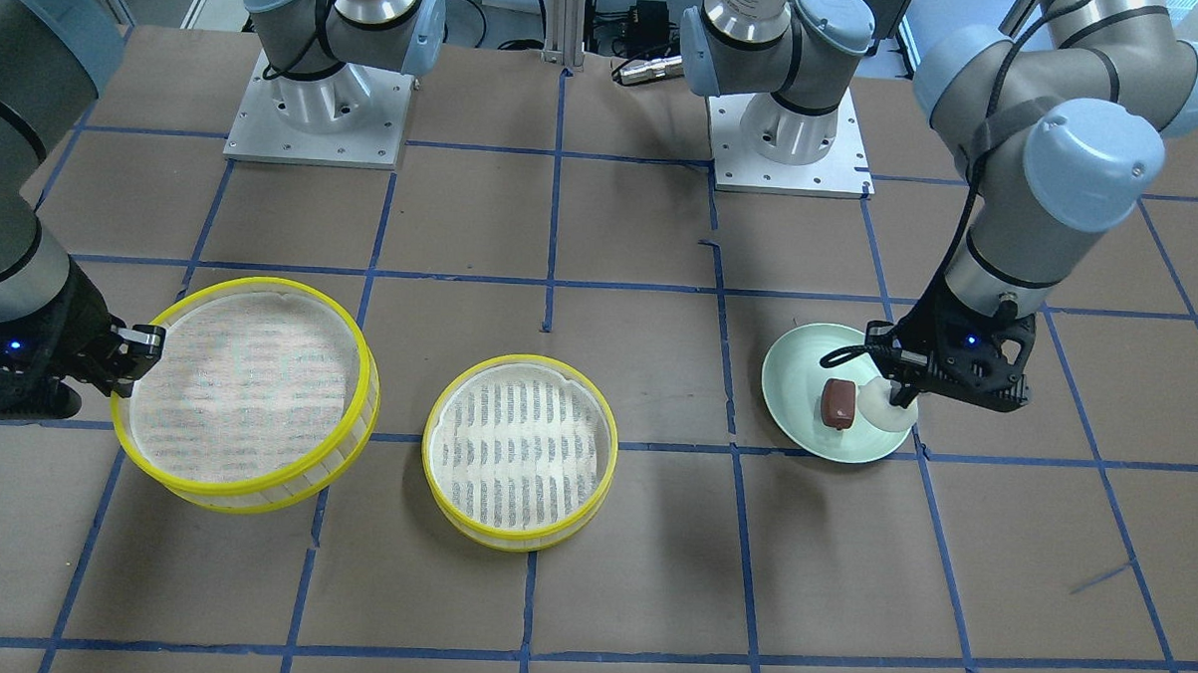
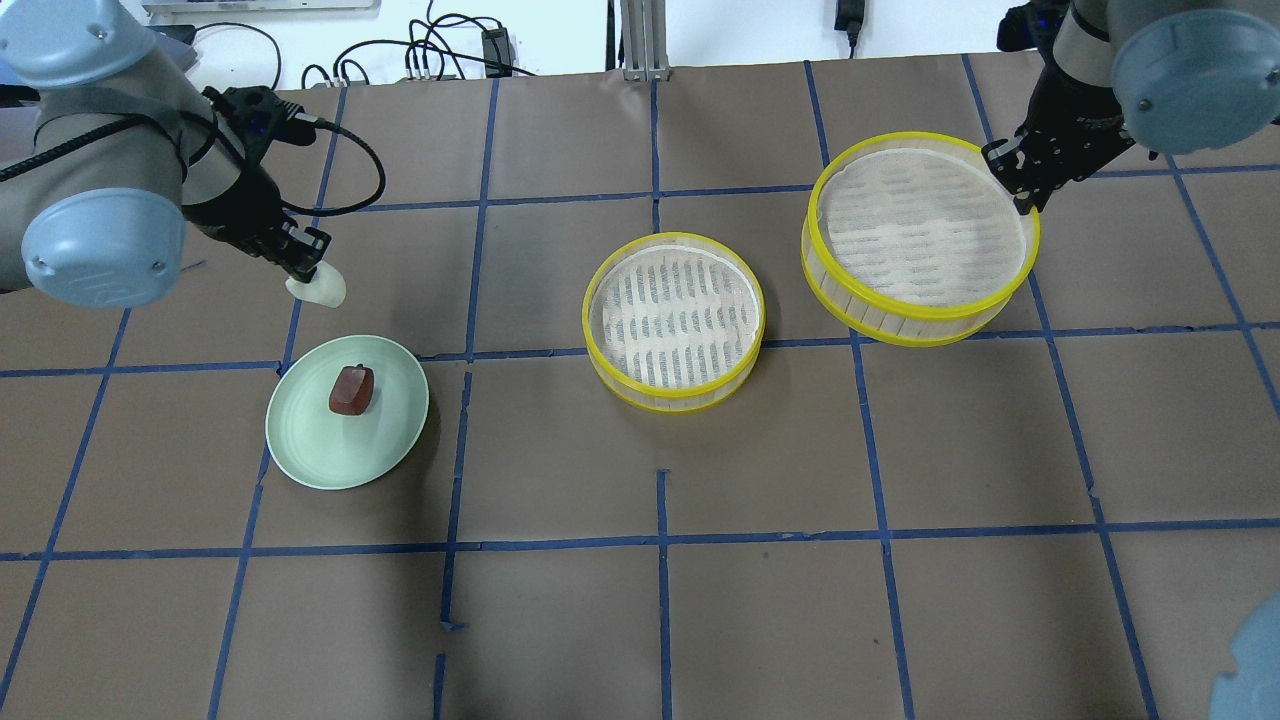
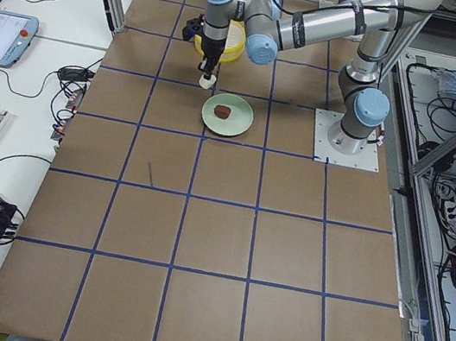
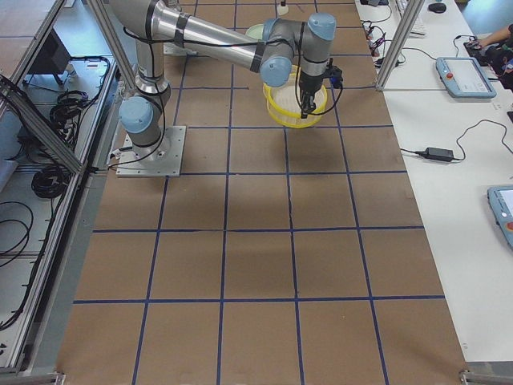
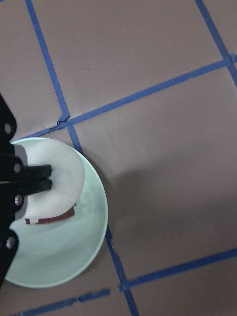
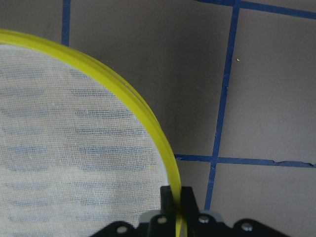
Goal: Place buns in different layers of steamer
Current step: 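Carry the white bun with the left gripper over the lower steamer tier, then lower the white bun into the lower tier and open the left gripper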
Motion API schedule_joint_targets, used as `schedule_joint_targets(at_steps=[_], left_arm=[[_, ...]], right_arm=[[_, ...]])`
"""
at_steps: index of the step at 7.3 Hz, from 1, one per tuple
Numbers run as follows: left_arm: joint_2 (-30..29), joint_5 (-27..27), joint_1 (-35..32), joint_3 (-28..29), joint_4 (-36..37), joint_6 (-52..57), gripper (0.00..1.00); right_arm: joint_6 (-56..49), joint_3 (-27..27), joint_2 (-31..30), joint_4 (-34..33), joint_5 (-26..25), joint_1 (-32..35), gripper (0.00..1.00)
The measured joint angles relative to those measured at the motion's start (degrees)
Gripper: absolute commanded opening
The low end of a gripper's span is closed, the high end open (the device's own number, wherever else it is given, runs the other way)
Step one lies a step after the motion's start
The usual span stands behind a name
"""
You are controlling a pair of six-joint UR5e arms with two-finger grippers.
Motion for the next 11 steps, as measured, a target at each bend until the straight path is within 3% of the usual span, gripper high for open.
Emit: schedule_joint_targets(at_steps=[2,4,5,6,9,11], left_arm=[[-1.2,-5.4,-7.5,0.4,1.3,-16.7,0.01],[-7.0,-9.3,-16.7,0.7,10.9,-33.2,0.01],[-10.7,-10.0,-21.0,1.1,16.5,-40.9,0.36],[-13.4,-10.3,-23.9,1.7,19.7,-46.5,0.99],[-15.6,-10.3,-26.3,3.2,21.9,-50.5,1.00],[-14.3,-7.6,-23.8,3.0,21.7,-39.0,1.00]], right_arm=[[0.5,0.2,0.1,-0.1,0.7,0.0,0.03],[0.8,0.1,0.1,0.0,1.2,0.0,0.03],[0.8,0.1,0.1,0.0,1.3,0.0,0.03],[0.9,0.2,0.1,0.1,1.3,0.0,0.03],[1.4,0.5,0.1,0.4,1.7,0.0,0.03],[1.7,0.5,0.0,0.3,2.0,0.0,0.03]])
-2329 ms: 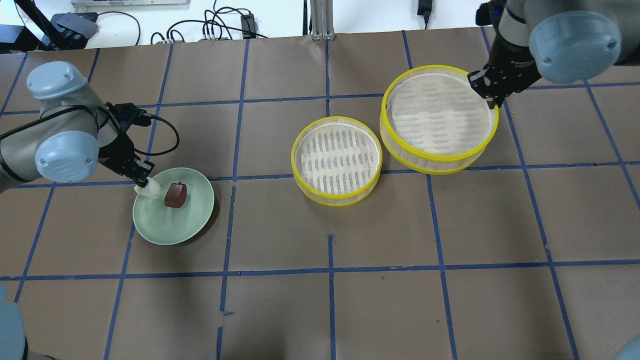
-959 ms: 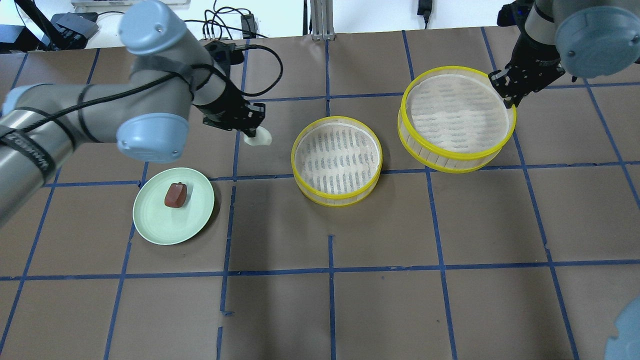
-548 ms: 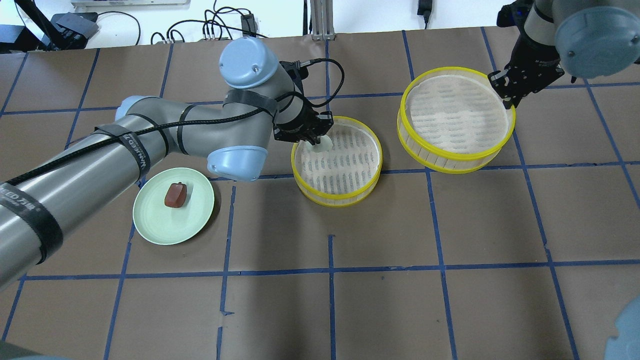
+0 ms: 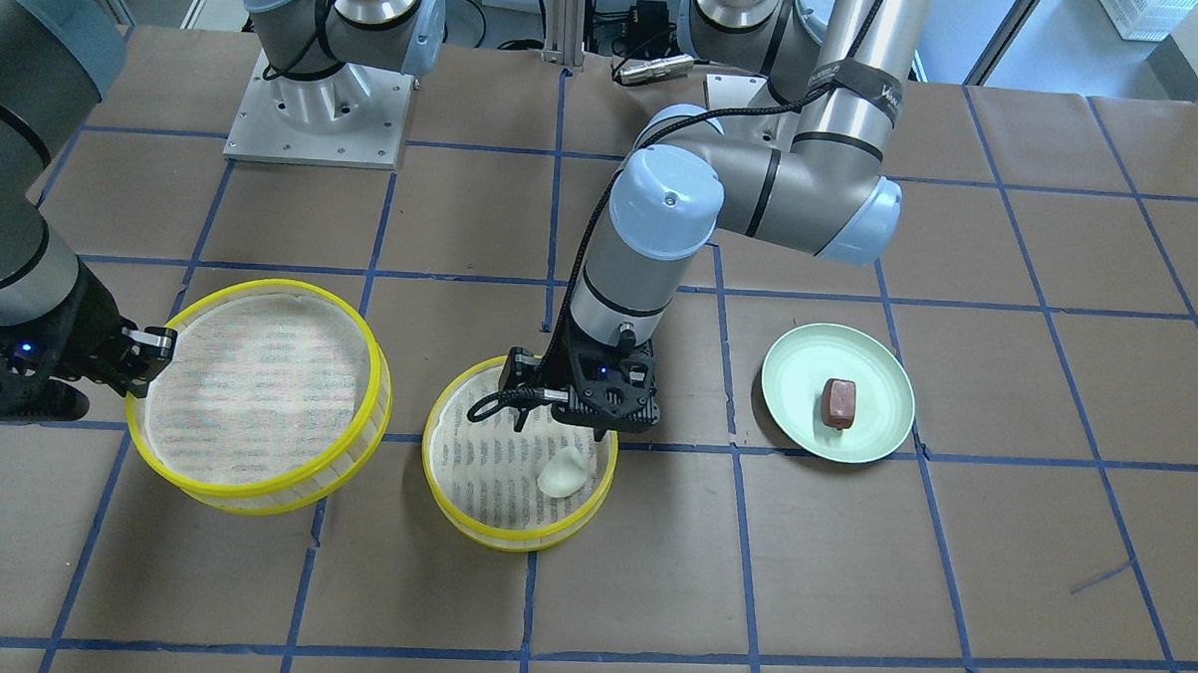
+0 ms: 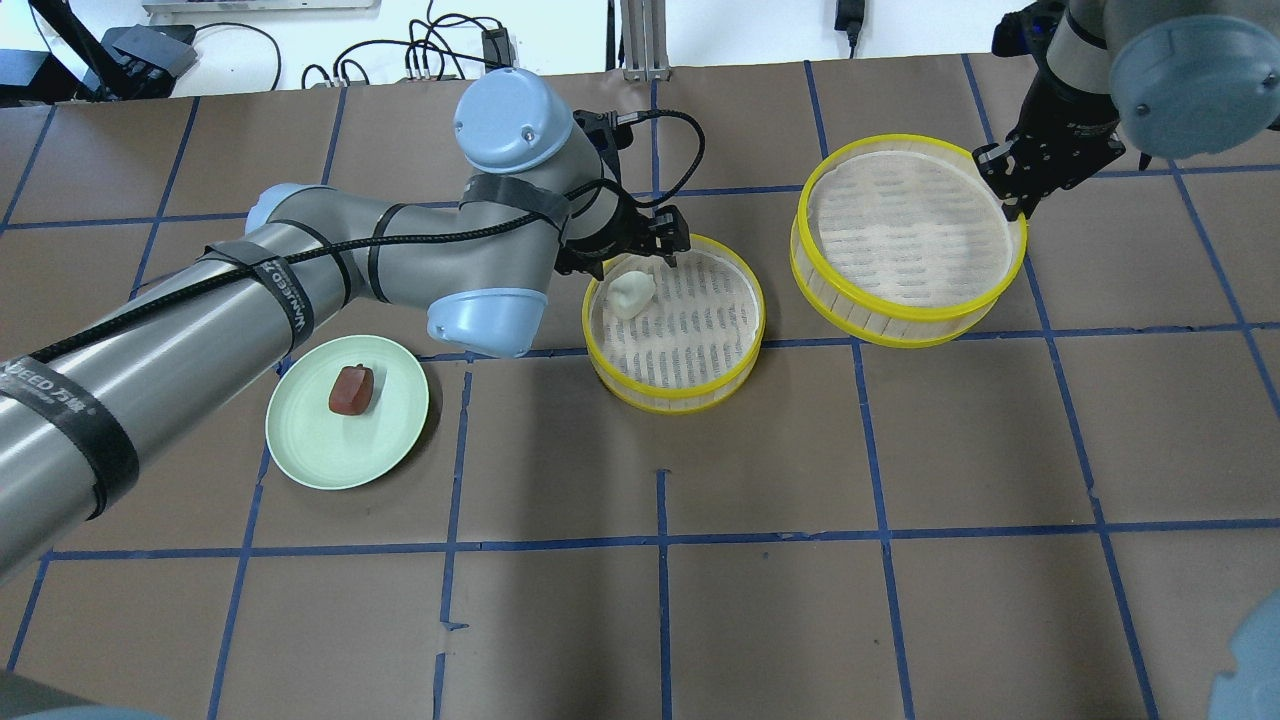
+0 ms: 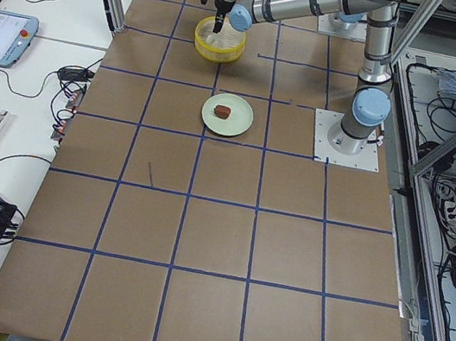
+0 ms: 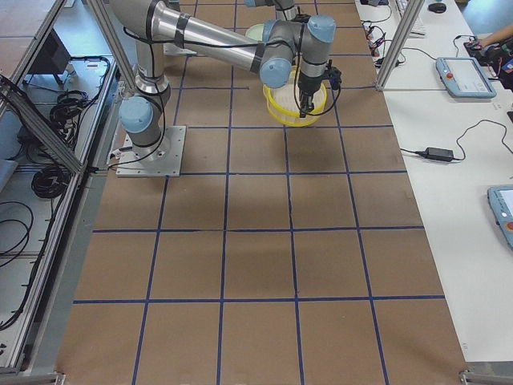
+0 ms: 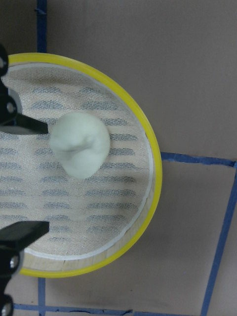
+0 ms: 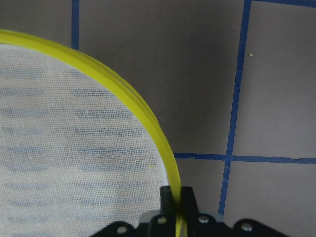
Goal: Place buns in different layers of steamer
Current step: 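Lower the white bun into the lower tier and open the left gripper, then restack the top tier with the right gripper while the left grasps the brown bun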
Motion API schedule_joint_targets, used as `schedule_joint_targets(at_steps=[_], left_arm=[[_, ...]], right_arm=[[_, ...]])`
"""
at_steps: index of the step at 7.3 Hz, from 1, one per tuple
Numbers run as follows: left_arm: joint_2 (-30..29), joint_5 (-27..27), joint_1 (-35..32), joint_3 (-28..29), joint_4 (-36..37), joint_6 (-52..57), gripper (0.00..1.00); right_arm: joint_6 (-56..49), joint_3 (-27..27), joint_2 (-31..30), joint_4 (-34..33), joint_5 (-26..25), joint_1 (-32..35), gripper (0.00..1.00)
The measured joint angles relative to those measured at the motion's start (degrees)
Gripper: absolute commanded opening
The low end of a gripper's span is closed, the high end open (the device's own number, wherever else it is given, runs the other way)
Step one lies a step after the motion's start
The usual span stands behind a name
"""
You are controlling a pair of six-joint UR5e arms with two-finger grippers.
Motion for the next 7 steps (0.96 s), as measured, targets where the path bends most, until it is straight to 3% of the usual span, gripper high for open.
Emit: schedule_joint_targets(at_steps=[4,7], left_arm=[[3.0,3.9,15.4,-3.8,-3.4,28.8,1.00],[8.6,7.3,22.1,-14.0,-3.8,40.1,1.00]], right_arm=[[4.2,-0.2,-0.6,0.4,-0.2,1.4,0.03],[21.8,-0.7,0.5,-0.5,-0.6,12.0,0.03]])
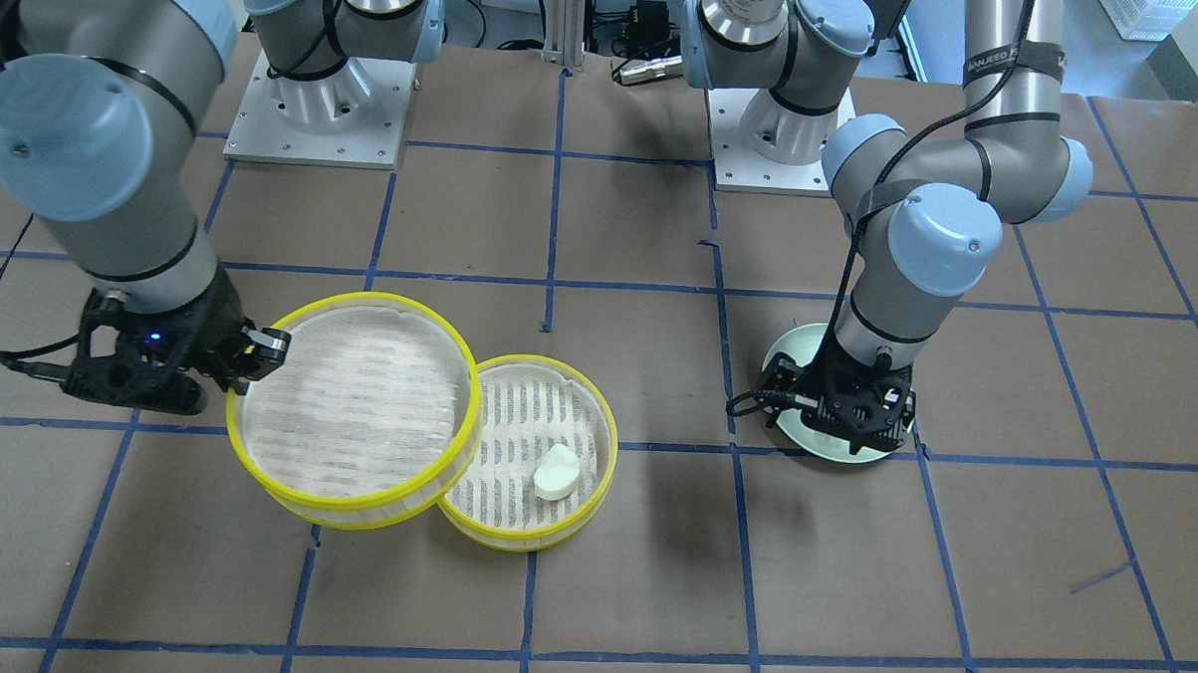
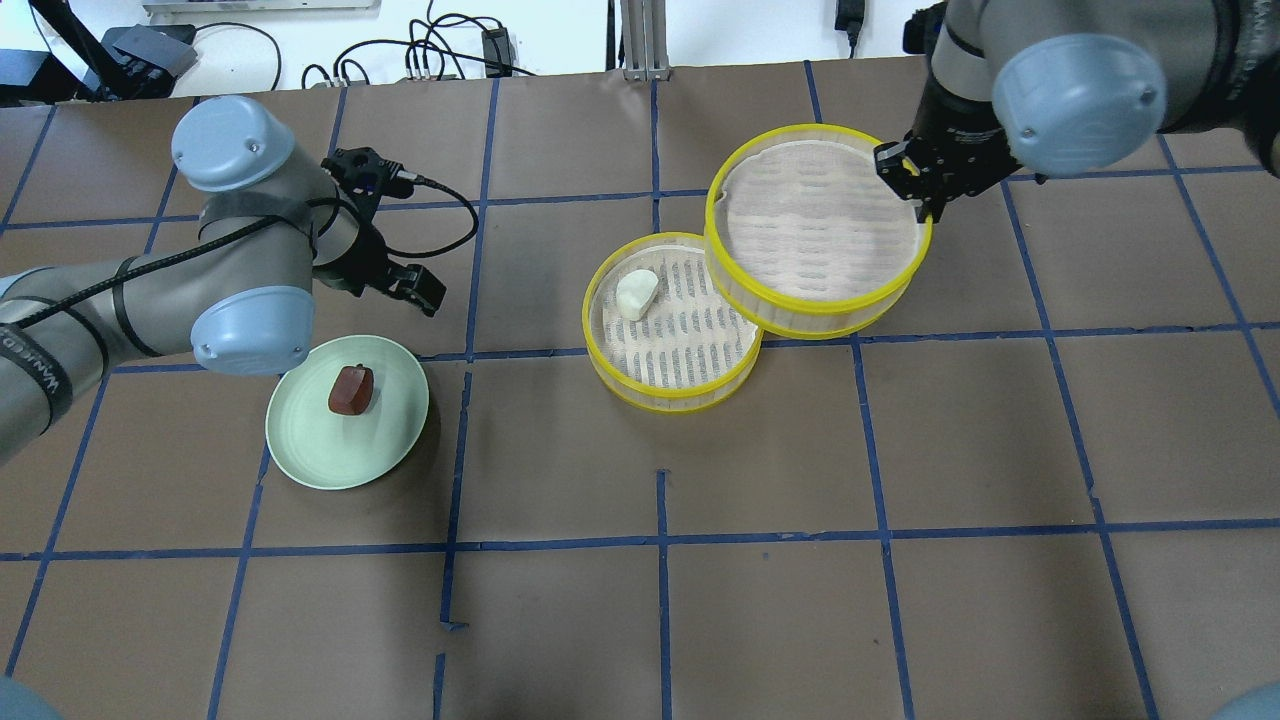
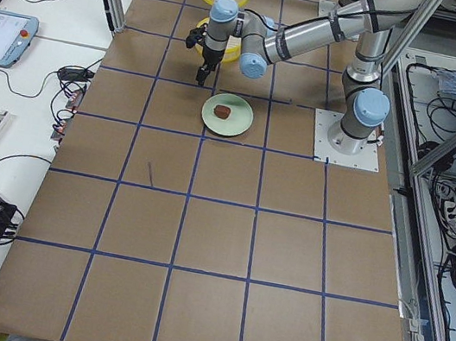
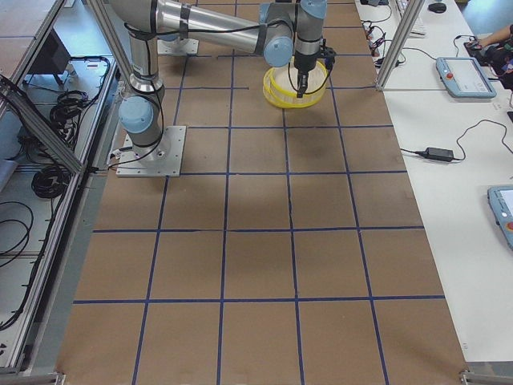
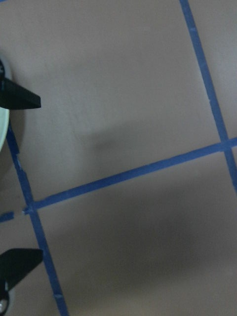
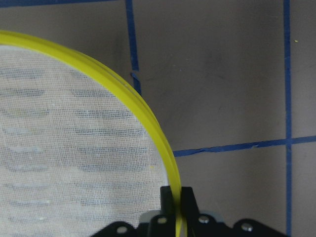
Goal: Place buns in different layers of steamer
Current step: 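Restack the top tier with the right gripper while the left grasps the brown bun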
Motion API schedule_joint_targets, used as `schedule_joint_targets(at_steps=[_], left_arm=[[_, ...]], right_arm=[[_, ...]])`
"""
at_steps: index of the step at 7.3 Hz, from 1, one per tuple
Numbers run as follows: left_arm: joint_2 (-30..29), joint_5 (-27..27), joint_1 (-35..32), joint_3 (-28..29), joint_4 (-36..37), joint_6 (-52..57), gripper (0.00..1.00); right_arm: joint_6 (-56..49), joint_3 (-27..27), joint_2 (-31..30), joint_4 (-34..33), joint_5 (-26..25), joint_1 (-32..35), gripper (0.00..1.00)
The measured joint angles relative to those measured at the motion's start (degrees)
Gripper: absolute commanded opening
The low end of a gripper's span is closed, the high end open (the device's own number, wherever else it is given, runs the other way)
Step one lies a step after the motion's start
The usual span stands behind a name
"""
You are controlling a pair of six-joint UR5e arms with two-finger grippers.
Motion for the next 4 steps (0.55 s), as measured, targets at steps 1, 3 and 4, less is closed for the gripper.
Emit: schedule_joint_targets(at_steps=[1,3,4], left_arm=[[0.8,0.9,2.3,-2.8,0.0,2.6,1.00],[0.8,1.3,6.4,-7.1,0.1,7.3,0.99],[0.6,1.2,7.3,-7.8,0.1,8.0,0.93]], right_arm=[[6.0,-0.4,1.8,-1.3,0.1,3.8,0.03],[14.8,-1.0,5.6,-3.8,-1.4,9.8,0.03],[17.1,-0.9,6.6,-4.1,-1.8,11.0,0.03]])
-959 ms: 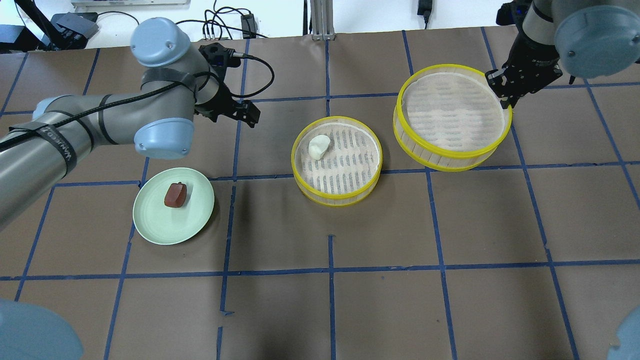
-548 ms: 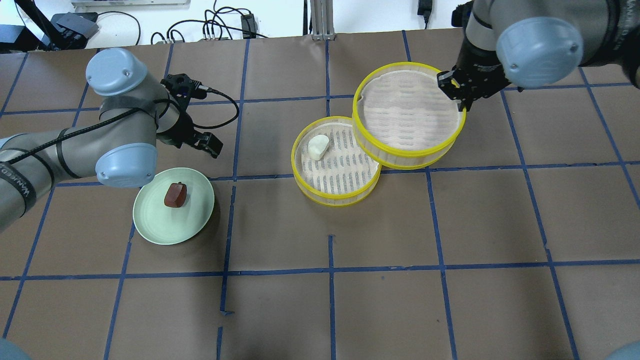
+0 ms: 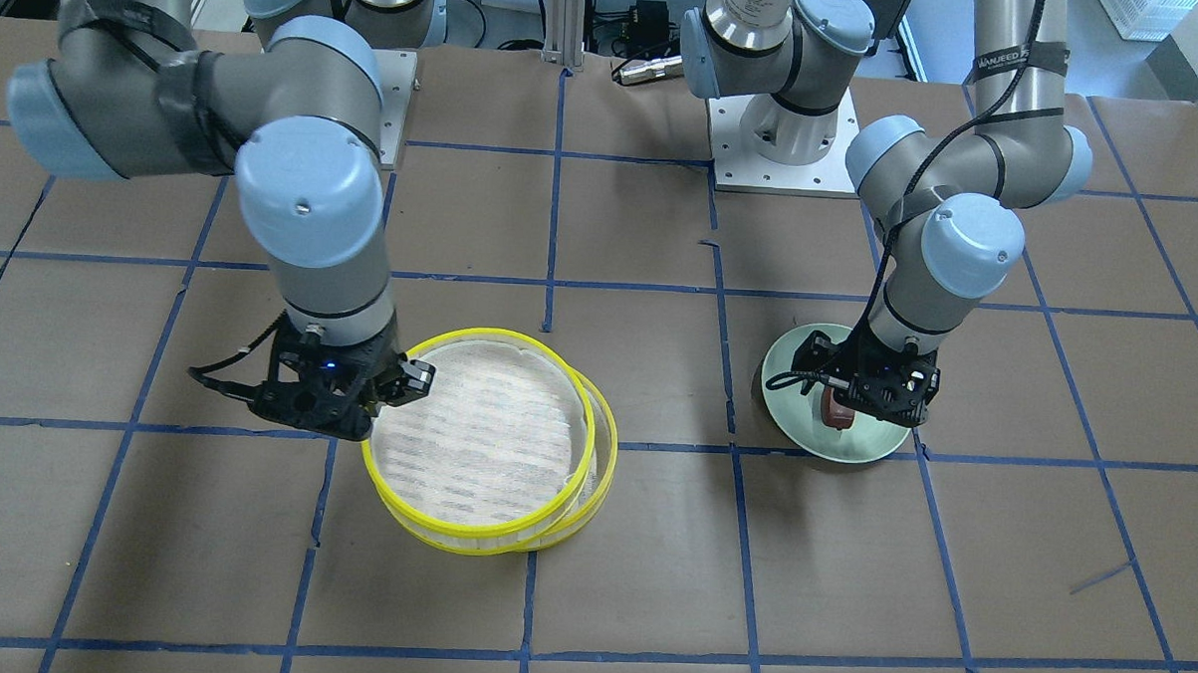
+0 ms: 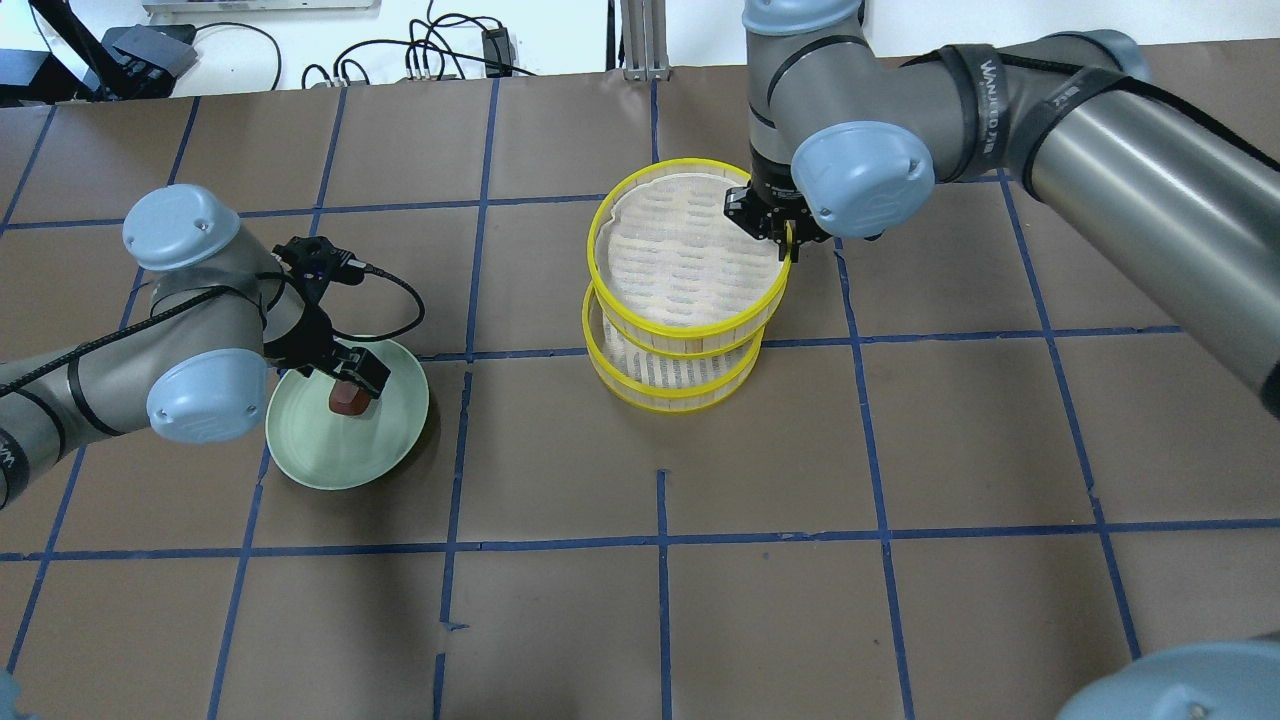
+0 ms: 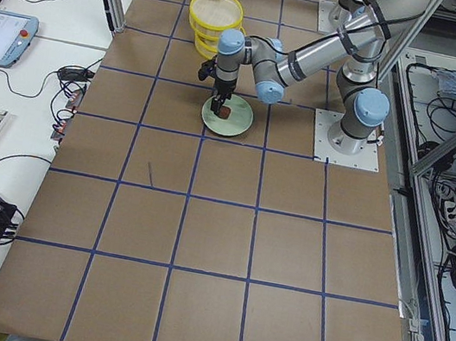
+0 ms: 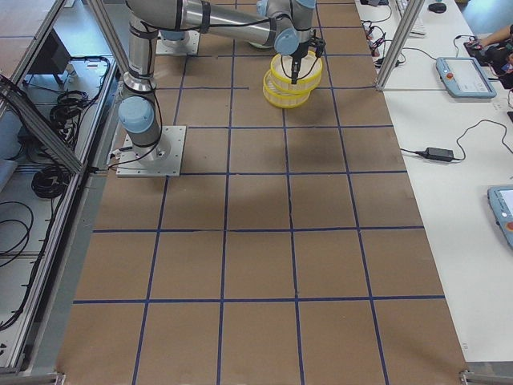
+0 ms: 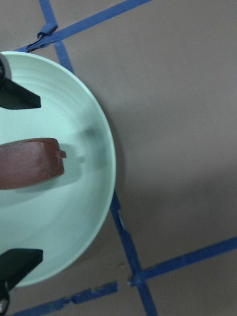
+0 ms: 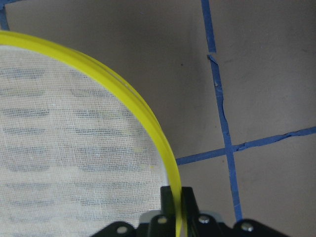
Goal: Place buns in different layers of steamer
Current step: 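Restack the top tier with the right gripper while the left grasps the brown bun, then carry the brown bun over the top tier while the right gripper withdraws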
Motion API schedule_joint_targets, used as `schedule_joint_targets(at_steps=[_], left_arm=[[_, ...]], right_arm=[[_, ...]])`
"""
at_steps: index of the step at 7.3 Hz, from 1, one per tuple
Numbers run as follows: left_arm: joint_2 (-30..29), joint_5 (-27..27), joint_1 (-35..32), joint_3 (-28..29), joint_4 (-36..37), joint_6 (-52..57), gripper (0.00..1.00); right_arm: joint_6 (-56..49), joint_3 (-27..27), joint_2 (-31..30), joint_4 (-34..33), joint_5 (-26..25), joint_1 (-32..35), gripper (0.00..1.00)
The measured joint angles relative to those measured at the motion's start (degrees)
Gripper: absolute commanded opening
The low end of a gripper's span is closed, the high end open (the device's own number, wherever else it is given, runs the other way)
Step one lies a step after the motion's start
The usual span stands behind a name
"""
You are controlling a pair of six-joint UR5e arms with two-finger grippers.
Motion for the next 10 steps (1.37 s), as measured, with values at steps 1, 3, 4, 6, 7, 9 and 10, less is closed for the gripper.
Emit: schedule_joint_targets(at_steps=[1,3,4,6,7,9,10], left_arm=[[-0.4,-0.5,0.3,-0.3,-0.4,0.2,0.58],[-0.9,-2.4,0.5,-0.2,-1.1,0.5,0.01],[-1.0,-2.9,0.5,0.1,-1.0,0.9,0.00],[-1.0,-3.8,0.5,0.8,-0.4,0.9,0.00],[-0.9,-4.0,0.4,3.0,-1.0,0.6,0.00],[-0.1,-4.7,-0.9,10.9,-10.0,-0.8,0.00],[0.3,-5.5,-2.6,14.4,-14.5,-3.8,0.00]], right_arm=[[1.9,0.1,0.6,-0.1,0.0,0.8,0.03],[3.6,0.2,1.6,-0.3,0.1,2.0,0.04],[3.7,0.2,1.8,-0.3,0.1,2.2,0.04],[3.8,0.2,1.9,-0.3,-0.1,2.2,0.04],[4.0,0.3,1.9,-0.2,-0.1,2.2,0.04],[4.4,1.0,1.6,0.0,0.0,2.2,0.04],[4.4,1.3,1.5,0.2,-0.2,2.2,0.04]])
